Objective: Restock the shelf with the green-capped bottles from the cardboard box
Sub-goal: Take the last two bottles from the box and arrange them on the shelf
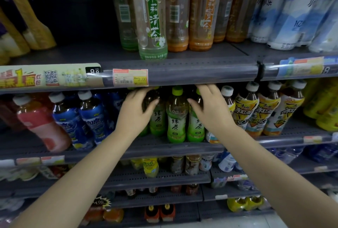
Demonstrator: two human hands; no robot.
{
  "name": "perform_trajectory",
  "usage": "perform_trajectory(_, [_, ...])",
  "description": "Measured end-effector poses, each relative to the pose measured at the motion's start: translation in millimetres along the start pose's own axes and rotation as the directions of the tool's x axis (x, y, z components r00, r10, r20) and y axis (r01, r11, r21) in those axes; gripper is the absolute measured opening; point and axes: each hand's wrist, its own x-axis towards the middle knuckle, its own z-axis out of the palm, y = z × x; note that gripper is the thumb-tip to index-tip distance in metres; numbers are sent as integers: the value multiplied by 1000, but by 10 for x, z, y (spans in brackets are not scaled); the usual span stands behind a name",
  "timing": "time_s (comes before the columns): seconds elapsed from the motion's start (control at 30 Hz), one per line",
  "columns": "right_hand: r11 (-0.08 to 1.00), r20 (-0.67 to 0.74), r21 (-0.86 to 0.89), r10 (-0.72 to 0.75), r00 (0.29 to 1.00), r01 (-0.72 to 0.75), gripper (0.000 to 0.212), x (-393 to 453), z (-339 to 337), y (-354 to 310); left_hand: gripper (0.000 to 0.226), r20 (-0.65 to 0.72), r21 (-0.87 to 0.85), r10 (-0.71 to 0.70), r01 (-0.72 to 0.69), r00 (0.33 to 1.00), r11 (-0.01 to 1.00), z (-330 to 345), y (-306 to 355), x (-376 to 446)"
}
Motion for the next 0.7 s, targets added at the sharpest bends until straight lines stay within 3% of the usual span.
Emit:
perform_trajectory(0.1, [983,-81,79,-157,984,163,33,-57,91,-172,35,-70,-14,-18,17,997,1000,-117,-204,-129])
perform_trajectory(0.17, [965,-83,186,-173,981,186,30,-132,217,-319,36,-104,-52,-82,77,991,996,-131,-329,-228])
perform_trajectory(0.27, [930,25,364,-63,998,49,39,-279,473,-528,45,-126,-81,-171,162,977,983,-63,-522,-366])
perform_trajectory(0.37, [899,106,435,8,994,-54,51,-318,675,-681,55,-106,-133,-249,234,963,963,32,-673,-435])
perform_trajectory(0.7, [876,1,378,323,947,-299,80,52,992,-938,63,-94,-329,-416,366,905,871,193,-709,-282])
